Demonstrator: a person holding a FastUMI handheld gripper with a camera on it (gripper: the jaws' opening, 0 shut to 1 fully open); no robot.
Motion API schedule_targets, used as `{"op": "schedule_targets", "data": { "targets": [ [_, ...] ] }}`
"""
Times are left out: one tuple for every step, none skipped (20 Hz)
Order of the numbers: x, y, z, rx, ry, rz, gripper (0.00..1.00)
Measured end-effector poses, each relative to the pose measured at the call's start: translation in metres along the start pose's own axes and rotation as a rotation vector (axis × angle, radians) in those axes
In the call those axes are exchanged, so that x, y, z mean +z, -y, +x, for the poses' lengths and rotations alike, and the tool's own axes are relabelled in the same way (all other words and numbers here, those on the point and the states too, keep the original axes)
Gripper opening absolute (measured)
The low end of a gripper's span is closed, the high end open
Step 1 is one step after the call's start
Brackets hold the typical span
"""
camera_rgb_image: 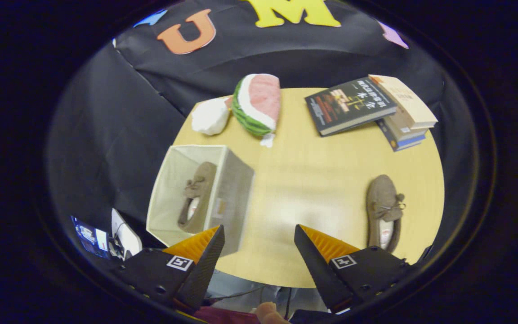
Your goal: Open the storage box then place both shoes into the box .Put the left shoe in first, then the right shoe, with the right side of both shoes facing outward in a uniform manner.
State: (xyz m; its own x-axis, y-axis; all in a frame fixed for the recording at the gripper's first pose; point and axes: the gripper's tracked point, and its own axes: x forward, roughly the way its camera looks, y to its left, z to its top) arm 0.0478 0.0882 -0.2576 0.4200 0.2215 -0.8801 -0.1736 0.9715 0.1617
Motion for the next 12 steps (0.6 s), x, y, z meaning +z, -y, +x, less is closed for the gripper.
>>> {"op": "schedule_targets", "data": {
  "targets": [
    [0.000, 0.030, 0.002, -0.031, 0.000, 0.004, 0.96],
    [-0.001, 0.058, 0.003, -0.062, -0.004, 0.008, 0.96],
    [-0.004, 0.085, 0.005, -0.089, -0.011, 0.026, 0.96],
    [-0.008, 0.109, 0.006, -0.107, -0.022, 0.045, 0.96],
    [-0.014, 0.133, 0.008, -0.125, -0.038, 0.060, 0.96],
    [-0.017, 0.157, 0.009, -0.147, -0.047, 0.075, 0.96],
    [-0.021, 0.181, 0.010, -0.174, -0.055, 0.083, 0.96],
    [-0.026, 0.204, 0.012, -0.206, -0.063, 0.077, 0.96],
    [-0.032, 0.228, 0.013, -0.243, -0.077, 0.064, 0.96],
    [-0.037, 0.246, 0.015, -0.280, -0.088, 0.053, 0.96],
    [-0.040, 0.263, 0.020, -0.310, -0.095, 0.045, 0.96],
    [-0.045, 0.278, 0.025, -0.334, -0.113, 0.038, 0.96]
  ]
}}
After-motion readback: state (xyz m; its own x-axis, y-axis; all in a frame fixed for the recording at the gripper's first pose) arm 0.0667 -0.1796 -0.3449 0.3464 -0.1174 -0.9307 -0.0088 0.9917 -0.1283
